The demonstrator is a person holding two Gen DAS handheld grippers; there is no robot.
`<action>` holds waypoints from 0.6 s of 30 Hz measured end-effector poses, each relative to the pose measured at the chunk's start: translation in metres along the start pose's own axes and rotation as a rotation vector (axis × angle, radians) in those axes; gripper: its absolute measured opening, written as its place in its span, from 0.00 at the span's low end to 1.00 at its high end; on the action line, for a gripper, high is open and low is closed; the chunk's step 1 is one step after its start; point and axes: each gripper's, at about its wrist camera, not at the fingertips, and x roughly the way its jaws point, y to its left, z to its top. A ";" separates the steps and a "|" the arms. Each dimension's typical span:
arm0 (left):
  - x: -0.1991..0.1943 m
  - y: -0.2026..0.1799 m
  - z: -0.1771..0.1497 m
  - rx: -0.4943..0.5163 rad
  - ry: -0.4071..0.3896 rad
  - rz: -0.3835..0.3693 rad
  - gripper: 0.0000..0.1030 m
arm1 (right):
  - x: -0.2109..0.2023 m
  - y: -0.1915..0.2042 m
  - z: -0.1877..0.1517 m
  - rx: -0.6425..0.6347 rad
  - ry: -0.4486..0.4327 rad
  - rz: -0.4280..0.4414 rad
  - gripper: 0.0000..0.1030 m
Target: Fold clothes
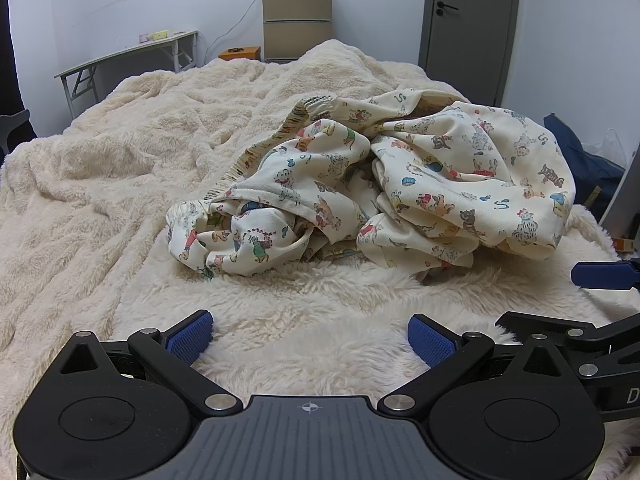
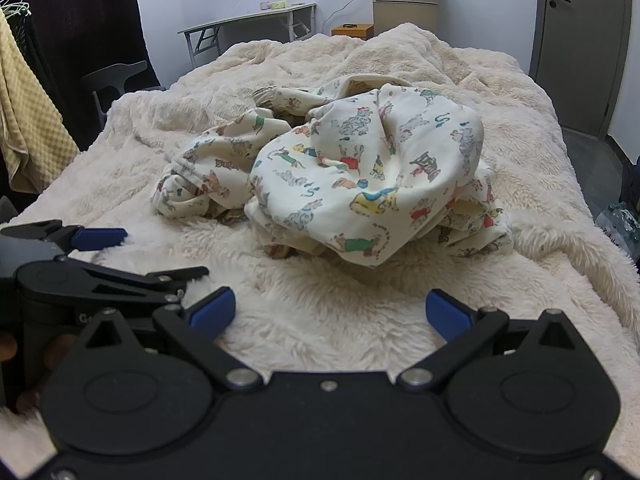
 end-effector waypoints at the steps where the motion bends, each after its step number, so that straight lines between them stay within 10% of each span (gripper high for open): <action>1: 0.000 0.000 0.000 0.000 0.000 0.000 1.00 | 0.000 0.000 0.000 0.000 0.000 0.000 1.00; 18: -0.001 0.001 -0.001 -0.005 0.003 -0.005 1.00 | 0.001 0.001 0.000 -0.004 0.002 0.002 1.00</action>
